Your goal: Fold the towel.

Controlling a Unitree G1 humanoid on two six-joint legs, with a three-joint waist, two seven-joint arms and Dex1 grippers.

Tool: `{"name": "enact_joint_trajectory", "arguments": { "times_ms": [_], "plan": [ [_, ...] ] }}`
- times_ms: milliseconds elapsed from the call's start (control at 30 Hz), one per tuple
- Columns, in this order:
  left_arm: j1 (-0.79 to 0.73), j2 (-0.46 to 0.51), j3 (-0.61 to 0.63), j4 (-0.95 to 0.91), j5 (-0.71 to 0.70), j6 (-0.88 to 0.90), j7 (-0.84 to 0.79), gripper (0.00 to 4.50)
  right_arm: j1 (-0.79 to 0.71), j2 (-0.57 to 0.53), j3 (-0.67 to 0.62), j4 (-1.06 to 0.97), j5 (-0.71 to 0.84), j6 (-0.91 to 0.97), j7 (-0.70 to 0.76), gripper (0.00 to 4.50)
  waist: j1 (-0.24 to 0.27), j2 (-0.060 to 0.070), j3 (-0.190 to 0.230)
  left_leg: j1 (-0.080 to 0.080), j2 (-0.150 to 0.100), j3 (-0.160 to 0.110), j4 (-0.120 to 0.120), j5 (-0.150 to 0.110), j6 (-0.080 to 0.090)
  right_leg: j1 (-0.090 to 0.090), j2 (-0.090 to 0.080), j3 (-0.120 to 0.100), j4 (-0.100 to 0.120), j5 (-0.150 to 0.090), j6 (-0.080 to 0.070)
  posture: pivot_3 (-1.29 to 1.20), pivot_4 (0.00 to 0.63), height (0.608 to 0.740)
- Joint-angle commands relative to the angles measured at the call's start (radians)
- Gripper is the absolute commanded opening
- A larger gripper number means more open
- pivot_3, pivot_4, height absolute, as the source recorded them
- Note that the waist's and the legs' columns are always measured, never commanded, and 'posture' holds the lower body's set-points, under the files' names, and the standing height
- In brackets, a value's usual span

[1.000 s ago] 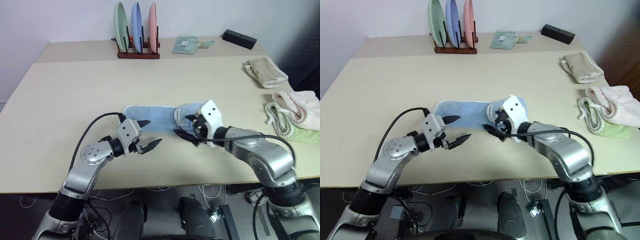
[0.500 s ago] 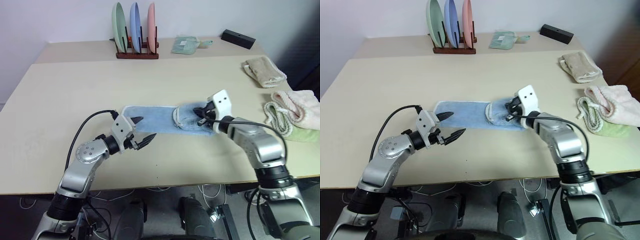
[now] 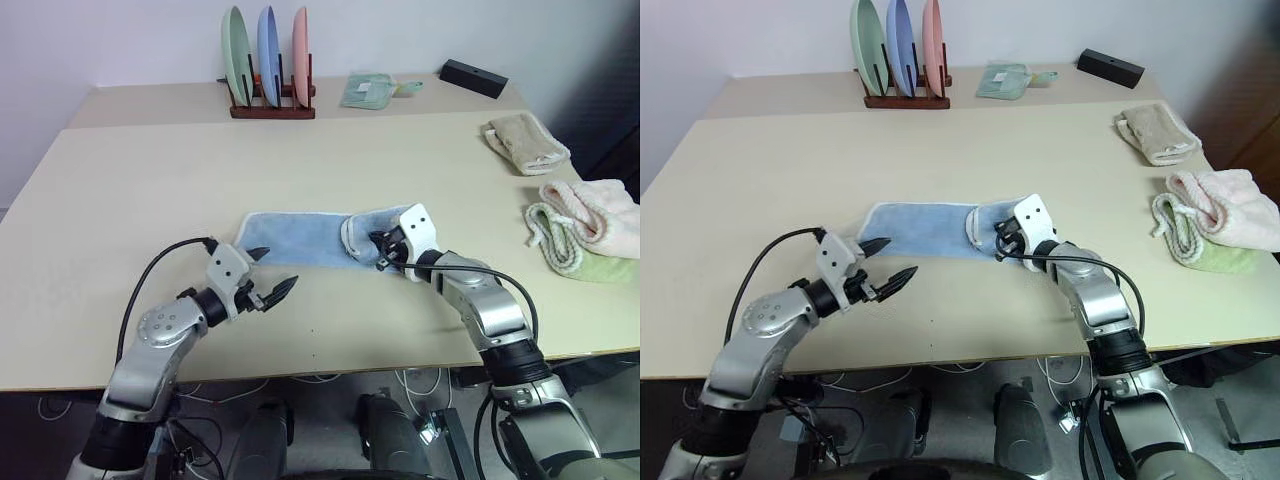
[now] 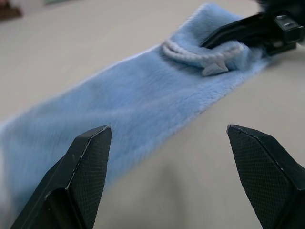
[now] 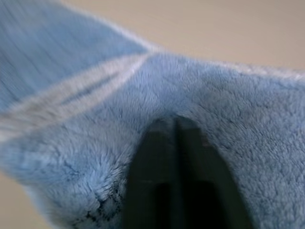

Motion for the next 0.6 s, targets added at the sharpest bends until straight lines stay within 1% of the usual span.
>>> {"name": "enact_joint_trajectory", "arguments": {
  "times_ms": [33, 67, 167, 200, 300, 367, 433, 500, 600],
  "plan": [
    [0.07, -0.05, 0.131, -0.129, -0.243, 0.242, 0.11, 4.5, -0.031, -0.086, -0.017, -0.182, 0.007, -0.043, 0.092, 2.39, -0.001, 0.0, 0.0, 0.0, 0.0, 0.0, 0.0, 0.0, 0.0, 0.0, 0.0, 0.0, 0.0, 0.0, 0.0, 0.0, 0.15, 0.74],
    [0.084, -0.062, 0.152, -0.15, -0.292, 0.296, 0.138, 4.5, -0.035, -0.106, -0.01, -0.208, -0.001, -0.053, 0.113, 2.98, 0.0, 0.0, 0.0, 0.0, 0.0, 0.0, 0.0, 0.0, 0.0, 0.0, 0.0, 0.0, 0.0, 0.0, 0.0, 0.0, 0.15, 0.74],
    [0.079, -0.135, 0.211, -0.16, -0.414, 0.438, 0.283, 4.5, -0.039, -0.147, 0.021, -0.261, -0.011, -0.083, 0.17, 4.31, 0.002, 0.0, 0.0, 0.0, 0.0, -0.001, 0.0, 0.0, 0.0, 0.001, 0.0, 0.0, 0.0, 0.0, 0.0, 0.0, 0.15, 0.74],
    [0.059, -0.181, 0.241, -0.142, -0.468, 0.48, 0.355, 4.5, -0.041, -0.156, 0.034, -0.271, -0.016, -0.096, 0.189, 4.42, 0.004, 0.0, 0.0, 0.0, 0.0, -0.002, 0.001, 0.0, 0.0, 0.002, 0.0, -0.002, 0.0, 0.0, 0.0, 0.0, 0.15, 0.74],
    [-0.006, -0.294, 0.318, -0.088, -0.6, 0.549, 0.545, 4.5, -0.044, -0.164, 0.065, -0.292, -0.032, -0.123, 0.227, 4.42, 0.008, -0.001, 0.0, 0.001, 0.0, -0.005, 0.003, 0.0, 0.0, 0.005, 0.0, -0.004, -0.001, 0.0, 0.0, 0.0, 0.15, 0.74],
    [-0.057, -0.363, 0.366, -0.045, -0.673, 0.558, 0.675, 4.5, -0.039, -0.165, 0.084, -0.305, -0.042, -0.131, 0.239, 4.42, 0.009, -0.002, -0.001, 0.001, -0.001, -0.006, 0.003, 0.0, 0.0, 0.006, 0.0, -0.005, -0.001, 0.0, 0.0, 0.0, 0.15, 0.74],
    [-0.105, -0.42, 0.403, -0.011, -0.714, 0.529, 0.782, 4.5, -0.028, -0.162, 0.099, -0.315, -0.053, -0.137, 0.244, 4.42, 0.009, -0.002, -0.001, 0.001, -0.001, -0.006, 0.003, 0.0, 0.0, 0.006, -0.001, -0.005, -0.001, 0.0, 0.0, 0.0, 0.15, 0.74],
    [-0.139, -0.455, 0.428, 0.015, -0.736, 0.5, 0.865, 4.5, -0.016, -0.162, 0.109, -0.321, -0.064, -0.14, 0.245, 4.42, 0.009, -0.002, -0.001, 0.001, -0.001, -0.007, 0.003, 0.0, -0.001, 0.006, -0.001, -0.005, -0.001, 0.0, 0.0, 0.0, 0.15, 0.74],
    [-0.18, -0.458, 0.441, 0.06, -0.733, 0.462, 0.926, 4.5, -0.002, -0.161, 0.117, -0.335, -0.077, -0.139, 0.243, 4.42, 0.009, -0.002, -0.001, 0.001, -0.001, -0.007, 0.002, 0.0, -0.001, 0.006, -0.001, -0.005, -0.001, 0.0, 0.0, 0.0, 0.15, 0.74]
  ]
}}
